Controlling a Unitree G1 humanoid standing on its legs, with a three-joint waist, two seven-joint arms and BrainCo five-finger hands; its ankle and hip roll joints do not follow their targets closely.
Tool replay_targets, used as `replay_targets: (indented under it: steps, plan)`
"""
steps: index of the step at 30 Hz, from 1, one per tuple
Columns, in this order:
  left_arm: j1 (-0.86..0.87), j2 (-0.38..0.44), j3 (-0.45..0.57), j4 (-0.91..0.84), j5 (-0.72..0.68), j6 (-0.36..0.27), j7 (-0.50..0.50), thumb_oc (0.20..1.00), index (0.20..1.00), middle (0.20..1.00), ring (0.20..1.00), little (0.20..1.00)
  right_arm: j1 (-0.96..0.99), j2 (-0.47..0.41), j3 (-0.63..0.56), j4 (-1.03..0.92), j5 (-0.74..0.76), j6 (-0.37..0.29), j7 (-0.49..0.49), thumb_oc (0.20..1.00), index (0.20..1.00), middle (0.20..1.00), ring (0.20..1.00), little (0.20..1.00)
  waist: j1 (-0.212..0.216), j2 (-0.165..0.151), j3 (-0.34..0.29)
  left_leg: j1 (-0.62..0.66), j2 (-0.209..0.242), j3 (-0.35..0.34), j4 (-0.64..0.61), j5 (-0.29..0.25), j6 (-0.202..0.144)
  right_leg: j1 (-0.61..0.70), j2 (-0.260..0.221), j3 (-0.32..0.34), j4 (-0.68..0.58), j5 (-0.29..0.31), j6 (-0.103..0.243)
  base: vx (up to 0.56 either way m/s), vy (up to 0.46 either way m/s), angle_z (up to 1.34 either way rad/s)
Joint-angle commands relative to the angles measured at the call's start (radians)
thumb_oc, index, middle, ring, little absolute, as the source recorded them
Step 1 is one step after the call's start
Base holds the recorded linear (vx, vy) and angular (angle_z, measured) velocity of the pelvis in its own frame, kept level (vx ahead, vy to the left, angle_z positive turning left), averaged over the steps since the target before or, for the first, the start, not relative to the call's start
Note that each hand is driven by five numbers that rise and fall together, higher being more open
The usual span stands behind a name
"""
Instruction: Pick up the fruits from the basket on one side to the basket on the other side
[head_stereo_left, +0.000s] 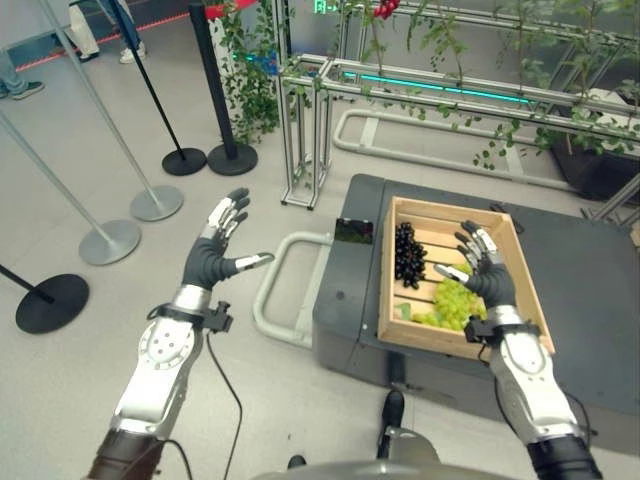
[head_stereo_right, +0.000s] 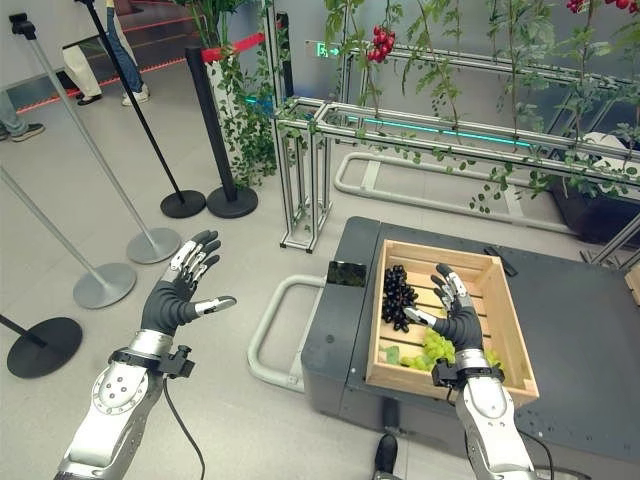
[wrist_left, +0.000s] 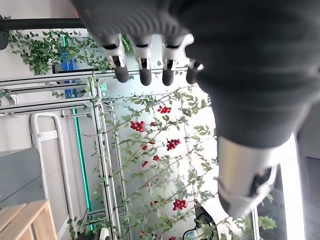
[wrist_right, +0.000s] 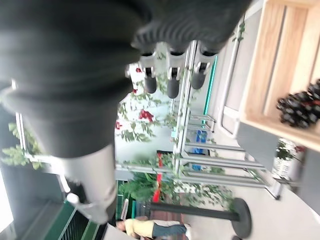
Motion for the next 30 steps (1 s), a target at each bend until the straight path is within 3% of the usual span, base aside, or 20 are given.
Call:
replay_targets:
  steps: [1, 2, 4, 9, 11, 13, 14, 15, 16, 17, 18, 19, 20, 21, 22, 23, 24, 26, 29, 30]
  plan:
    - [-0.015, -0.002, 0.007, -0.057, 0.043, -0.051, 0.016, 1.000, 1.000, 1.000, 1.000, 1.000, -0.061, -0.026, -0.059, -0.049, 0.008, -0.057, -0.017, 1.000, 1.000, 1.000, 1.000, 1.000, 0.007, 0.014, -0.030, -0.019, 0.089, 0.000, 0.115, -0.093, -0.063, 0.054, 0.032, -0.037, 0.029, -0.054, 0.024, 0.15, -0.157, 0.34]
    - [-0.013, -0.003, 0.007, -0.057, 0.043, -0.050, 0.016, 1.000, 1.000, 1.000, 1.000, 1.000, -0.060, -0.027, -0.058, -0.049, 0.008, -0.057, -0.017, 1.000, 1.000, 1.000, 1.000, 1.000, 0.003, 0.016, -0.029, -0.021, 0.093, -0.004, 0.123, -0.098, -0.065, 0.058, 0.034, -0.042, 0.029, -0.056, 0.023, 0.25, -0.308, 0.20]
    - [0.000, -0.004, 0.013, -0.050, 0.033, -0.050, 0.018, 1.000, 1.000, 1.000, 1.000, 1.000, -0.055, -0.043, -0.043, -0.049, 0.023, -0.056, -0.007, 1.000, 1.000, 1.000, 1.000, 1.000, 0.007, 0.029, -0.020, -0.059, 0.117, -0.032, 0.248, -0.042, -0.108, 0.090, 0.069, -0.046, 0.020, -0.092, -0.011, 0.14, -0.257, 0.11]
    - [0.011, -0.010, 0.030, -0.043, 0.016, -0.052, 0.035, 1.000, 1.000, 1.000, 1.000, 1.000, -0.052, -0.054, -0.029, -0.059, 0.069, -0.062, 0.005, 1.000, 1.000, 1.000, 1.000, 1.000, 0.025, 0.021, 0.008, -0.160, 0.120, -0.075, 0.428, 0.031, -0.154, 0.142, 0.102, -0.049, -0.022, -0.121, -0.053, 0.08, -0.191, -0.04]
    - [0.013, -0.012, 0.029, -0.036, 0.035, -0.049, 0.040, 1.000, 1.000, 1.000, 1.000, 1.000, -0.048, -0.054, -0.029, -0.054, 0.064, -0.061, -0.004, 1.000, 1.000, 1.000, 1.000, 1.000, 0.033, 0.022, 0.005, -0.195, 0.099, -0.050, 0.300, -0.029, -0.109, 0.159, 0.109, -0.059, -0.045, -0.129, -0.038, 0.13, -0.019, -0.10]
    - [0.016, -0.007, 0.026, -0.040, 0.056, -0.054, 0.056, 1.000, 1.000, 1.000, 1.000, 1.000, -0.044, -0.053, -0.030, -0.051, 0.047, -0.071, -0.012, 1.000, 1.000, 1.000, 1.000, 1.000, 0.053, 0.022, 0.006, -0.235, 0.048, -0.076, 0.219, -0.005, -0.080, 0.162, 0.118, -0.040, -0.032, -0.121, -0.027, 0.16, 0.000, -0.05]
    - [0.016, -0.003, 0.026, -0.046, 0.049, -0.051, 0.053, 1.000, 1.000, 1.000, 1.000, 1.000, -0.040, -0.056, -0.044, -0.062, 0.031, -0.066, -0.026, 1.000, 1.000, 1.000, 1.000, 1.000, 0.049, 0.016, 0.016, -0.248, 0.066, -0.064, 0.237, 0.015, -0.084, 0.156, 0.113, -0.035, -0.006, -0.120, -0.022, 0.09, 0.077, -0.15]
    - [0.014, -0.001, 0.008, -0.040, 0.026, -0.047, 0.035, 1.000, 1.000, 1.000, 1.000, 1.000, -0.041, -0.051, -0.038, -0.084, 0.027, -0.061, -0.010, 1.000, 1.000, 1.000, 1.000, 1.000, 0.031, 0.028, 0.032, -0.211, 0.064, -0.059, 0.236, -0.025, -0.053, 0.106, 0.115, 0.019, 0.128, -0.149, -0.012, 0.02, 0.094, -0.29]
    - [0.012, -0.001, 0.008, -0.039, 0.026, -0.047, 0.035, 1.000, 1.000, 1.000, 1.000, 1.000, -0.042, -0.052, -0.039, -0.084, 0.027, -0.061, -0.010, 1.000, 1.000, 1.000, 1.000, 1.000, 0.034, 0.027, 0.032, -0.214, 0.062, -0.056, 0.234, -0.020, -0.052, 0.098, 0.112, 0.023, 0.133, -0.148, -0.012, 0.02, 0.098, -0.35]
    - [-0.005, 0.007, -0.008, -0.036, 0.023, -0.048, 0.026, 1.000, 1.000, 1.000, 1.000, 1.000, -0.046, -0.047, -0.044, -0.075, 0.028, -0.066, -0.013, 1.000, 1.000, 1.000, 1.000, 1.000, 0.016, 0.033, 0.032, -0.206, 0.065, -0.056, 0.230, -0.026, -0.039, 0.076, 0.110, 0.074, 0.188, -0.168, -0.001, -0.03, -0.067, -0.79]
    - [-0.031, 0.038, -0.023, -0.036, 0.059, -0.052, 0.033, 1.000, 1.000, 1.000, 1.000, 1.000, -0.056, -0.029, -0.039, -0.073, 0.018, -0.068, -0.016, 1.000, 1.000, 1.000, 1.000, 1.000, 0.000, 0.036, 0.032, -0.197, 0.080, -0.058, 0.224, -0.028, -0.031, 0.054, 0.081, 0.126, 0.229, -0.164, 0.005, -0.02, -0.069, -0.75]
    - [-0.032, 0.039, -0.023, -0.036, 0.060, -0.052, 0.034, 1.000, 1.000, 1.000, 1.000, 1.000, -0.057, -0.027, -0.039, -0.073, 0.018, -0.067, -0.016, 1.000, 1.000, 1.000, 1.000, 1.000, 0.003, 0.034, 0.034, -0.195, 0.080, -0.056, 0.223, -0.030, -0.031, 0.053, 0.080, 0.129, 0.233, -0.167, 0.006, -0.11, -0.302, -0.53]
    - [-0.022, 0.050, -0.012, -0.049, 0.040, -0.050, 0.030, 1.000, 1.000, 1.000, 1.000, 1.000, -0.068, -0.019, -0.033, -0.069, -0.006, -0.062, -0.024, 1.000, 1.000, 1.000, 1.000, 1.000, 0.044, 0.042, 0.018, -0.198, 0.131, -0.021, 0.215, -0.029, -0.050, 0.092, -0.070, 0.015, 0.194, -0.108, 0.010, -0.06, -0.216, -0.14]
    - [-0.020, 0.050, -0.012, -0.051, 0.039, -0.049, 0.029, 1.000, 1.000, 1.000, 1.000, 1.000, -0.067, -0.018, -0.033, -0.068, -0.008, -0.062, -0.025, 1.000, 1.000, 1.000, 1.000, 1.000, 0.043, 0.042, 0.019, -0.195, 0.130, -0.022, 0.215, -0.031, -0.049, 0.102, -0.070, 0.010, 0.183, -0.104, 0.013, -0.07, -0.478, -0.21]
    - [-0.008, 0.063, 0.002, -0.064, 0.030, -0.049, 0.032, 1.000, 1.000, 1.000, 1.000, 1.000, -0.087, -0.019, -0.031, -0.049, -0.016, -0.057, -0.043, 1.000, 1.000, 1.000, 1.000, 1.000, 0.047, 0.031, 0.000, -0.195, 0.167, -0.017, 0.210, -0.031, -0.068, 0.137, -0.144, 0.006, 0.127, -0.016, 0.039, 0.01, -0.249, -0.34]
    - [-0.006, 0.064, 0.003, -0.065, 0.030, -0.049, 0.032, 1.000, 1.000, 1.000, 1.000, 1.000, -0.088, -0.018, -0.029, -0.048, -0.016, -0.057, -0.043, 1.000, 1.000, 1.000, 1.000, 1.000, 0.048, 0.031, 0.000, -0.193, 0.166, -0.015, 0.209, -0.031, -0.067, 0.140, -0.143, 0.007, 0.119, -0.010, 0.041, 0.02, -0.348, -0.36]
    - [-0.003, 0.066, 0.005, -0.062, 0.020, -0.050, 0.038, 1.000, 1.000, 1.000, 1.000, 1.000, -0.093, -0.022, -0.025, -0.052, -0.018, -0.054, -0.046, 1.000, 1.000, 1.000, 1.000, 1.000, 0.043, 0.020, -0.007, -0.195, 0.178, -0.011, 0.214, -0.031, -0.074, 0.152, -0.137, 0.051, 0.096, -0.001, 0.056, 0.02, -0.186, -0.41]
    - [-0.010, 0.069, 0.008, -0.044, 0.023, -0.051, 0.049, 1.000, 1.000, 1.000, 1.000, 1.000, -0.101, -0.029, -0.023, -0.061, -0.013, -0.053, -0.032, 1.000, 1.000, 1.000, 1.000, 1.000, 0.034, 0.006, -0.017, -0.187, 0.211, 0.003, 0.216, -0.027, -0.088, 0.149, -0.075, 0.137, 0.085, -0.078, 0.072, 0.03, -0.340, -0.38]
    - [0.019, 0.058, 0.037, -0.050, 0.012, -0.047, 0.046, 1.000, 1.000, 1.000, 1.000, 1.000, -0.106, -0.040, -0.012, -0.058, -0.009, -0.050, -0.016, 1.000, 1.000, 1.000, 1.000, 1.000, 0.060, 0.004, -0.020, -0.172, 0.262, 0.014, 0.224, -0.012, -0.116, 0.157, -0.036, 0.091, 0.064, -0.145, 0.064, 0.01, -0.388, -0.58]
    - [0.027, 0.048, 0.040, -0.049, -0.008, -0.044, 0.049, 1.000, 1.000, 1.000, 1.000, 1.000, -0.097, -0.045, -0.008, -0.060, 0.008, -0.052, -0.011, 1.000, 1.000, 1.000, 1.000, 1.000, 0.055, 0.008, -0.015, -0.173, 0.293, 0.004, 0.227, 0.025, -0.127, 0.158, -0.002, 0.110, 0.073, -0.177, 0.047, -0.01, -0.457, -0.69]
